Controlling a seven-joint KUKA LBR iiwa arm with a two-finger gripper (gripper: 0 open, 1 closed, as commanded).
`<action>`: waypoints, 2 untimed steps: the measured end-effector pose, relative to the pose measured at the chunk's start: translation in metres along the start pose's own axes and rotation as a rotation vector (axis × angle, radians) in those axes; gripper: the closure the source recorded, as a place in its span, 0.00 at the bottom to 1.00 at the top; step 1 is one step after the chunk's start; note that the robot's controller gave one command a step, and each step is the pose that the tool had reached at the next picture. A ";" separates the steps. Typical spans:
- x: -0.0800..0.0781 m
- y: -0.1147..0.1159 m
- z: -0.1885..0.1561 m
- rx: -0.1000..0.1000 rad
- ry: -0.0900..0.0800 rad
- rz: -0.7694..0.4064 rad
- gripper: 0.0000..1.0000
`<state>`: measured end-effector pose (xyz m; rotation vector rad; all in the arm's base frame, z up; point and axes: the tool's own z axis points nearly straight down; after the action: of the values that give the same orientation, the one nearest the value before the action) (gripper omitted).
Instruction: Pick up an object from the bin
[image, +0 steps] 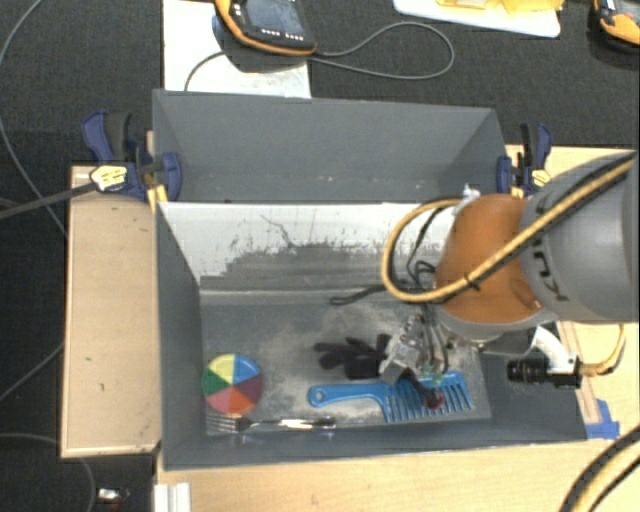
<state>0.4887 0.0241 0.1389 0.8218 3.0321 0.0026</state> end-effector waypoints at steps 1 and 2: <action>-0.003 -0.007 0.034 -0.002 -0.004 -0.318 1.00; 0.009 0.002 0.038 -0.002 -0.005 -0.364 1.00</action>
Offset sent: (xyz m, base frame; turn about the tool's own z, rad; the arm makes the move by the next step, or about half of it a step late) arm -0.0081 0.0190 -0.0186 -0.2985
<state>0.4825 0.0305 0.1014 0.2596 3.1253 0.0035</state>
